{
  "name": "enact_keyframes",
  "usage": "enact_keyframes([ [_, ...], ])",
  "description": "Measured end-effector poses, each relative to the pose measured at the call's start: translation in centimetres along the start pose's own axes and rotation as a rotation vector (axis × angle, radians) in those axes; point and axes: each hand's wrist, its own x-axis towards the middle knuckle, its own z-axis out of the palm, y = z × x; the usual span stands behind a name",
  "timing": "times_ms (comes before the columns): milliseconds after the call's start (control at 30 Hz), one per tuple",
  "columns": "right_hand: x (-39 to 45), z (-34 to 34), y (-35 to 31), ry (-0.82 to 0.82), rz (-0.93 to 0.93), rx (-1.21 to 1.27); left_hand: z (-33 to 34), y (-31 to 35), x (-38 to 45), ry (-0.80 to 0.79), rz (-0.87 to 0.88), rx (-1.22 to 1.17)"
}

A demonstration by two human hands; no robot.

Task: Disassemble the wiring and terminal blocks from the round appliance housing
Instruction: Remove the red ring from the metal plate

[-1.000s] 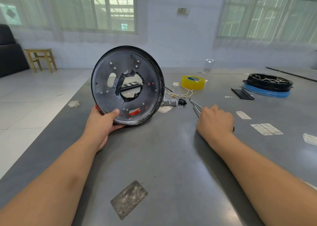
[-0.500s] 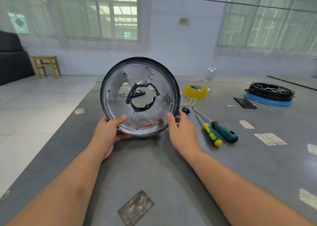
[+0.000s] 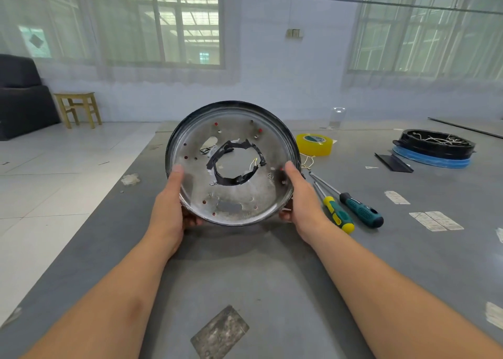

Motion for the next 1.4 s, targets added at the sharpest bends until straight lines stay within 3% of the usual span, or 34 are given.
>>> enact_keyframes([
  [133, 0.3, -0.2, 0.3, 0.056, 0.066, 0.011, 0.4, 0.4, -0.4, -0.016, 0.011, -0.028],
  [267, -0.1, 0.6, 0.7, 0.076, 0.138, 0.193, 1.4, 0.4, -0.7, -0.054, -0.020, -0.180],
  [500, -2.4, 4.0, 1.4, -0.072, 0.121, 0.451, 6.2, -1.4, -3.1, -0.153, -0.165, -0.182],
  [600, -2.7, 4.0, 1.4, -0.157, 0.086, 0.372, 5.3, -1.6, -2.2, -0.073, -0.178, -0.207],
  [767, -1.5, 2.3, 0.7, -0.063, 0.042, 0.155, 3.7, -1.3, -1.0, 0.005, -0.180, -0.162],
  [933, -1.2, 2.7, 1.5, -0.034, 0.097, 0.250, 4.8, -1.8, -1.3, -0.020, -0.135, -0.196],
  [1100, -1.5, 3.2, 1.9, -0.040, 0.070, 0.209, 5.0, -2.1, -1.4, -0.044, -0.217, -0.166],
  [1267, -1.8, 2.8, 1.3, -0.129, 0.106, 0.204, 4.6, -1.8, -1.4, -0.019, -0.247, -0.216],
  [1333, -2.0, 1.9, 0.8, -0.167, 0.108, 0.092, 4.4, -1.8, -1.3, 0.003, -0.229, -0.249],
  [1400, -2.0, 0.5, 0.1, -0.093, -0.032, -0.257, 4.2, -1.6, -1.1, 0.043, -0.207, -0.267],
])
